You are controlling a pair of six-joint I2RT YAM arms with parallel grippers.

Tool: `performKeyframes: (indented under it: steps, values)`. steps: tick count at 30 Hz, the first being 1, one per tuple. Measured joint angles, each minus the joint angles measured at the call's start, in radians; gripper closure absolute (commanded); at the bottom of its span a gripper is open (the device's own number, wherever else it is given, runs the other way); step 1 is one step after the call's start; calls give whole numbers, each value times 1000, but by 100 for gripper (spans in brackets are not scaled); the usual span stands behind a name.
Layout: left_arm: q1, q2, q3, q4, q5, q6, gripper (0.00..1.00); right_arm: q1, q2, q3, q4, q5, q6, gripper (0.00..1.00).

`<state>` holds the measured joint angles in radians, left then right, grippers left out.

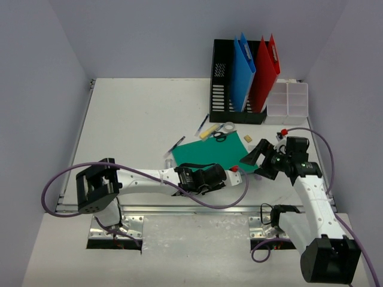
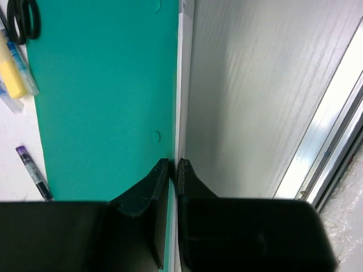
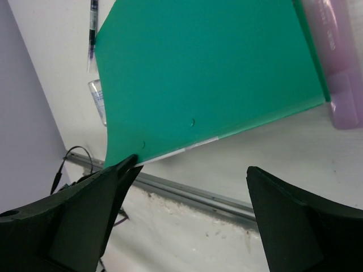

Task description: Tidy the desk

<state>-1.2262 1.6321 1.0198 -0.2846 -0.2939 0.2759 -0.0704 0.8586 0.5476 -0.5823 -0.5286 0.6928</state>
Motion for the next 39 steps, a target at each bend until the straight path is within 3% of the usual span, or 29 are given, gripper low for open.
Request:
performKeyframes:
  steps: [12,27,32,38,39]
  values:
    - [30,0,45,-41,14,-28,100,0,41,-99,-48,-62,112,6]
    - [31,-12,60,-28,93,-46,100,4,202,-229,298,-146,334,9]
    - [27,-12,60,-25,125,-55,100,9,231,-234,400,-141,379,18]
    - [20,-12,61,-26,149,-78,100,14,246,-238,433,-115,396,35]
    - [19,-12,65,-28,152,-83,100,15,250,-239,435,-109,396,41]
